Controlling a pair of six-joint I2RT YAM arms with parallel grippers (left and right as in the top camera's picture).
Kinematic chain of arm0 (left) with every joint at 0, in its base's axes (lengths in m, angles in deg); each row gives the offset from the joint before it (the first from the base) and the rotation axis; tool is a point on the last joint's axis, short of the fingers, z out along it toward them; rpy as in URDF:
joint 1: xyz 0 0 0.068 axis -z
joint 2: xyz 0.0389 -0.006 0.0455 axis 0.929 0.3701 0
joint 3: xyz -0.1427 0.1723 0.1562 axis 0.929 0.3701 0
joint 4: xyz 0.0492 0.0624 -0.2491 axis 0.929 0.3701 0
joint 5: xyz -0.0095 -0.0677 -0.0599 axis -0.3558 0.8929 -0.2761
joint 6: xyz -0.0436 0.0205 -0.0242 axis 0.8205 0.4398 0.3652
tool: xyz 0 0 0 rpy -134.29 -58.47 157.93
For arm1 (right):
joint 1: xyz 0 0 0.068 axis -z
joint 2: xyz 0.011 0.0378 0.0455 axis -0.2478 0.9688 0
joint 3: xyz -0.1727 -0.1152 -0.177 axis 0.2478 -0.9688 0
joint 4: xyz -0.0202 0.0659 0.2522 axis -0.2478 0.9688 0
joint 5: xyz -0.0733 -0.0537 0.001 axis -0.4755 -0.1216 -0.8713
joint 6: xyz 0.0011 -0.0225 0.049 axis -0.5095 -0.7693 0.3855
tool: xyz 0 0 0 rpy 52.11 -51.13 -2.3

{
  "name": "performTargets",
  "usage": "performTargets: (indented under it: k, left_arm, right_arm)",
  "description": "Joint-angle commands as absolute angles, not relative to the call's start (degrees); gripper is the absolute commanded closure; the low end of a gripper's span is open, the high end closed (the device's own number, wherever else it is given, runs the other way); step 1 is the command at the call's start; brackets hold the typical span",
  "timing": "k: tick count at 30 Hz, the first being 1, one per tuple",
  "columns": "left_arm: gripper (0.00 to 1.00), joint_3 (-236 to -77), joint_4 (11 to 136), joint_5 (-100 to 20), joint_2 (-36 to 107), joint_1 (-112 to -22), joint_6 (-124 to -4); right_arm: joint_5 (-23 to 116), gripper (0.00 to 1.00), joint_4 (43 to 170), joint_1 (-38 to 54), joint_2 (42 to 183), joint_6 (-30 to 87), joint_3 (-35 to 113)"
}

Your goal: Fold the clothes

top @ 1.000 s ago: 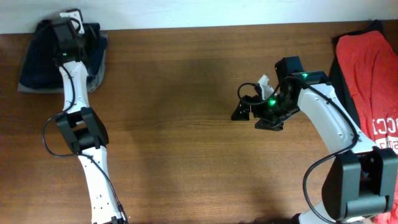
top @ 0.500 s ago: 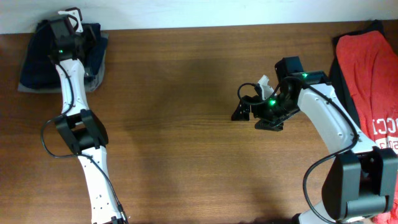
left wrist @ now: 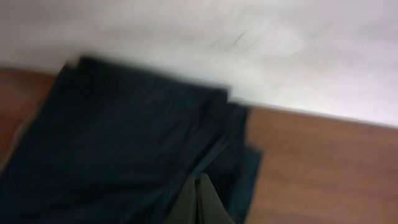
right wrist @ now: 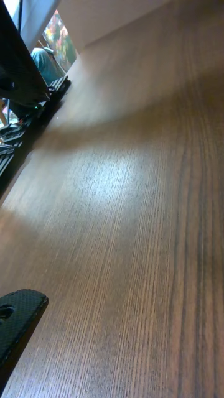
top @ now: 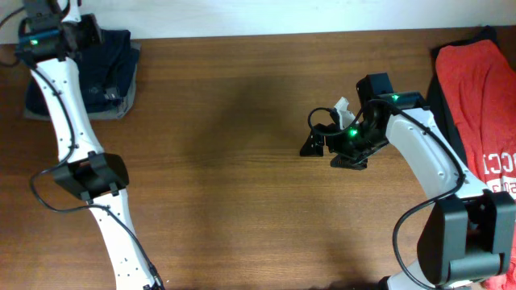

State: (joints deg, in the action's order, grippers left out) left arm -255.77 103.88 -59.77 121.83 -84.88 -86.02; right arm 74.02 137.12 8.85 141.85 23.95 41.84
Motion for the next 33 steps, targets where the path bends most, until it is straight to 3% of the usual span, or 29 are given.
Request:
performTargets:
  k: [1, 15, 28, 33]
  left_arm:
    - [1.00, -252.6, 106.7, -63.6, 123.8, -86.6, -87.5]
    - [1.00, -232.8, 105.5, -63.4, 125.1, -87.6, -87.5]
    - [1.00, -235.8, 108.8, -61.1, 114.7, -87.6, -87.5]
    - [0.97, -235.8, 110.2, -61.0, 108.0, -87.6, -87.5]
  right_arm:
    - [73.8, 0.01, 137.0, 8.8, 141.9, 24.2, 41.9]
    - [74.2, 0.01, 136.4, 8.8, 141.9, 24.2, 41.9]
    - [74.5, 0.01, 136.2, 8.8, 141.9, 24.2, 41.9]
    - [83.7, 0.01, 133.9, 8.8, 141.9, 24.0, 42.1]
